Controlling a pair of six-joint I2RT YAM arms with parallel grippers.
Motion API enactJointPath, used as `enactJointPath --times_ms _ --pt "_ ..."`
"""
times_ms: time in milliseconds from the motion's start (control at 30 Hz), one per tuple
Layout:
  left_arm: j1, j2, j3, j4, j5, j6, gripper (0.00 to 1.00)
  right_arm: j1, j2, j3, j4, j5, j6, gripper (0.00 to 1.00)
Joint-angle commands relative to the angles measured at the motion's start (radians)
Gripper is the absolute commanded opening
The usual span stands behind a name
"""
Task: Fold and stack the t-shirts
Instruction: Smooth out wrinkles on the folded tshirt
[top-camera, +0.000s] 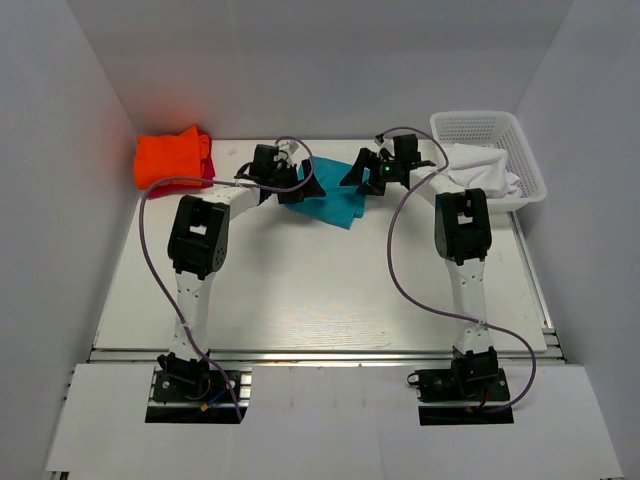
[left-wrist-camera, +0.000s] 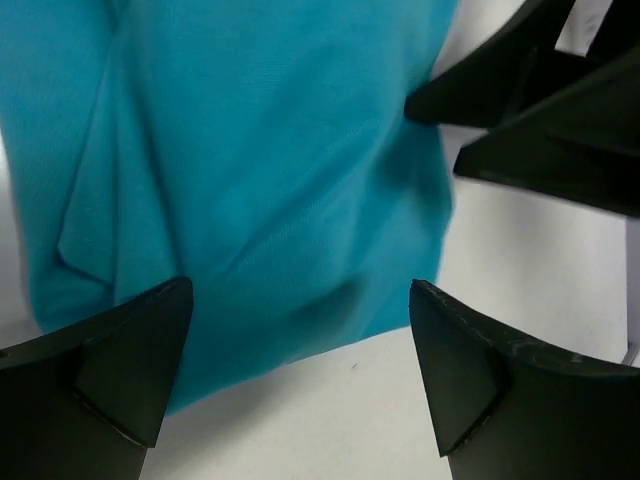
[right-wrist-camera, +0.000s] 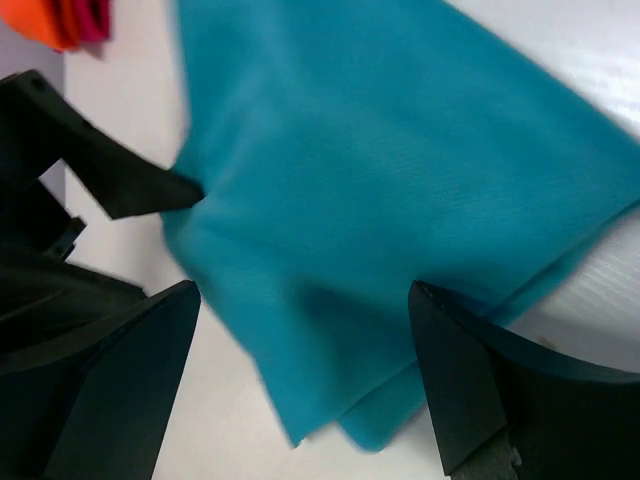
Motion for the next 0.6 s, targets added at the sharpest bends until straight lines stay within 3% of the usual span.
enactJointPath --times_ms 0,133,267,400,567 --pt "0.004 -0.017 -0.054 -0.008 0.064 0.022 1.0 0.007 0.046 0.018 0.003 -0.043 0.021 0.9" --pt "0.013 -0.021 -0.134 -0.09 0.021 0.088 1.0 0.004 0.033 -0.082 -0.005 -0.034 -0.002 0.9" --pt "-0.007 -0.11 -0.323 -0.078 0.021 0.12 1.0 0.029 -0.02 -0.206 -0.006 -0.042 -0.067 0.9" --pt "-0.019 -0.247 -0.546 0.019 0.073 0.076 1.0 0.064 -0.178 -0.368 -0.005 -0.013 -0.111 0.9" --pt "-0.089 -0.544 -0.788 -0.059 0.007 0.085 1.0 0.099 -0.42 -0.707 0.061 0.012 -0.132 0.9"
